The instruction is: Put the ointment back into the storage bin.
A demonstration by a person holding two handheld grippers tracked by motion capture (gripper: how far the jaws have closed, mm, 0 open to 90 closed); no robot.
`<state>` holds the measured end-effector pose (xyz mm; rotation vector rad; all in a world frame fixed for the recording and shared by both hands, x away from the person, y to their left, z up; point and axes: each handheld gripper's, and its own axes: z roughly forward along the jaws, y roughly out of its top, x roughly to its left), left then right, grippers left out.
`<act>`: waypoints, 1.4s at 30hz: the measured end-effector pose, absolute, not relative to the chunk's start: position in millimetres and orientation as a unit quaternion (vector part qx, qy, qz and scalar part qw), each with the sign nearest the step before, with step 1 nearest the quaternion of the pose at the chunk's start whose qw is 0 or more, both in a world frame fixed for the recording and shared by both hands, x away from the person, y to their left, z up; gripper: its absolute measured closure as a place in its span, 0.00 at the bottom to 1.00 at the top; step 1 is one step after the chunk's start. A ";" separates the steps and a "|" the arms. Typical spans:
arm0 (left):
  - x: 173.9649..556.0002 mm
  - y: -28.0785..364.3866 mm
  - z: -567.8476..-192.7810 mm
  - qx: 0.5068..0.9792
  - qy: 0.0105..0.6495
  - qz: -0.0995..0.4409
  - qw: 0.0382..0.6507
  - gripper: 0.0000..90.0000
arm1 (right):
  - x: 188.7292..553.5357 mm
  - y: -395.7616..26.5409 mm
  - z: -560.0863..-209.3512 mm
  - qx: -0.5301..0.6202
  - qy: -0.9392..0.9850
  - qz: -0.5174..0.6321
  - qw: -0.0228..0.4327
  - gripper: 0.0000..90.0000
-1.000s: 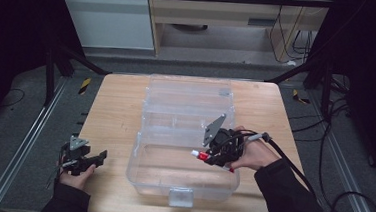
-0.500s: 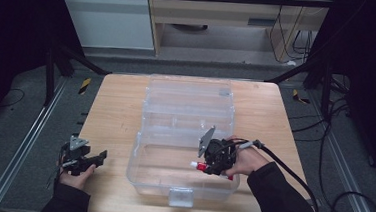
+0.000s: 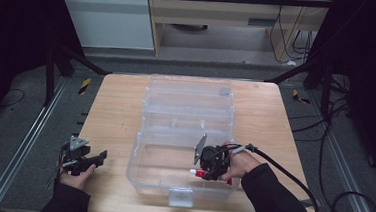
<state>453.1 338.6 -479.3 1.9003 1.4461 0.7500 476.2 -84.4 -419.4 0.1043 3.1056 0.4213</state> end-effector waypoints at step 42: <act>453.0 338.4 -479.5 0.723 0.547 0.284 0.313 0.35 | 475.3 -85.7 -425.5 0.044 0.990 0.131 0.004 0.74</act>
